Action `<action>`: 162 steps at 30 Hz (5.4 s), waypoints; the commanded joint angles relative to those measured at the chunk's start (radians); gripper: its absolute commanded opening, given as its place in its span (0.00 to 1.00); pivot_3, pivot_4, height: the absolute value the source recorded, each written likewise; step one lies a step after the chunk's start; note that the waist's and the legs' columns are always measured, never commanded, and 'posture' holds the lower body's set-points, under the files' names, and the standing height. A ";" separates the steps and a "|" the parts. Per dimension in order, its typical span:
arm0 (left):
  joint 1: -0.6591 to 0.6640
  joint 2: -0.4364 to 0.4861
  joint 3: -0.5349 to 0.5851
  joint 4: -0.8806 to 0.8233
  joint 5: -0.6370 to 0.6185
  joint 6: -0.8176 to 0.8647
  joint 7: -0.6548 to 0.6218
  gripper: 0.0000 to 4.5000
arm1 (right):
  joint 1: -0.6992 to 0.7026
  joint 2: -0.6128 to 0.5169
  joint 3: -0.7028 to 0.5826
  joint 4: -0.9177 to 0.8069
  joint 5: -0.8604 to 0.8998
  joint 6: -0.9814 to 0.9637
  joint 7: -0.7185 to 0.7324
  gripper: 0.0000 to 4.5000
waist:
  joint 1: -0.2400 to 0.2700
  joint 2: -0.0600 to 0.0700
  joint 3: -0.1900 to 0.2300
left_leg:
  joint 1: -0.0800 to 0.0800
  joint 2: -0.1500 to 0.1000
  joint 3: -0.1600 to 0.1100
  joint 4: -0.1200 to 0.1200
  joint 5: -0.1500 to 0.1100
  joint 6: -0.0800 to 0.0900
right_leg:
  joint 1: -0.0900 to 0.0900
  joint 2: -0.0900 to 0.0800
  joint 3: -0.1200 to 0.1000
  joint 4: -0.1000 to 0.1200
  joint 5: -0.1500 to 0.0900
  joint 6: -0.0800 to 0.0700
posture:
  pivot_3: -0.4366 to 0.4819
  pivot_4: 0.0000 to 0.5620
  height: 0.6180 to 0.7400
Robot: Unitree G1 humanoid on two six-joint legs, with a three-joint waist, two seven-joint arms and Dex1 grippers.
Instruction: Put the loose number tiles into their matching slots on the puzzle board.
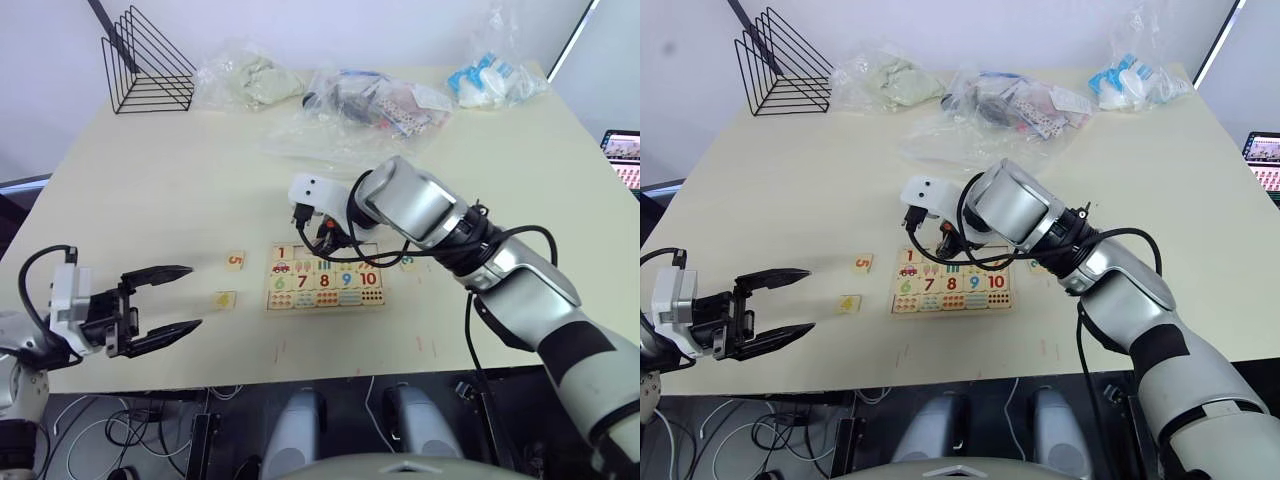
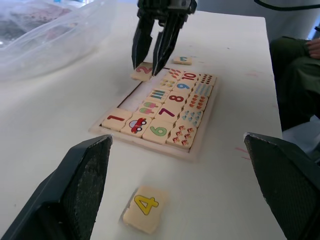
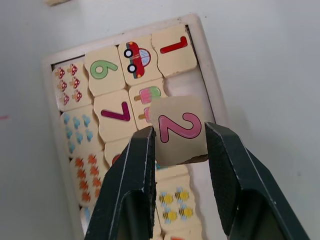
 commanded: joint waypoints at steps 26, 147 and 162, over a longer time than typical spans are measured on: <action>0.058 -0.029 0.159 0.021 0.055 -0.013 0.025 1.00 | -0.044 0.139 0.007 0.253 -0.158 -0.256 0.045 0.21 | -0.001 0.000 0.000 | 0.000 0.000 0.000 -0.001 0.000 0.000 | -0.001 -0.002 -0.006 0.000 0.001 -0.002 | 0.48 0.27 1.00; 0.031 -0.049 0.143 -0.004 0.069 0.001 0.025 1.00 | 0.206 0.029 -0.126 0.161 -0.247 -0.613 0.103 0.00 | 0.000 0.000 0.000 | 0.000 0.000 0.000 -0.002 0.000 0.000 | -0.001 -0.003 -0.007 -0.001 0.001 -0.002 | 0.48 0.27 1.00; 0.034 -0.052 0.145 -0.008 0.066 0.002 0.027 1.00 | 0.203 0.054 -0.122 0.202 -0.269 -0.664 0.103 0.00 | -0.001 0.000 0.000 | 0.000 0.000 0.000 -0.002 0.000 0.000 | -0.001 -0.003 -0.007 -0.001 0.001 -0.002 | 0.48 0.27 1.00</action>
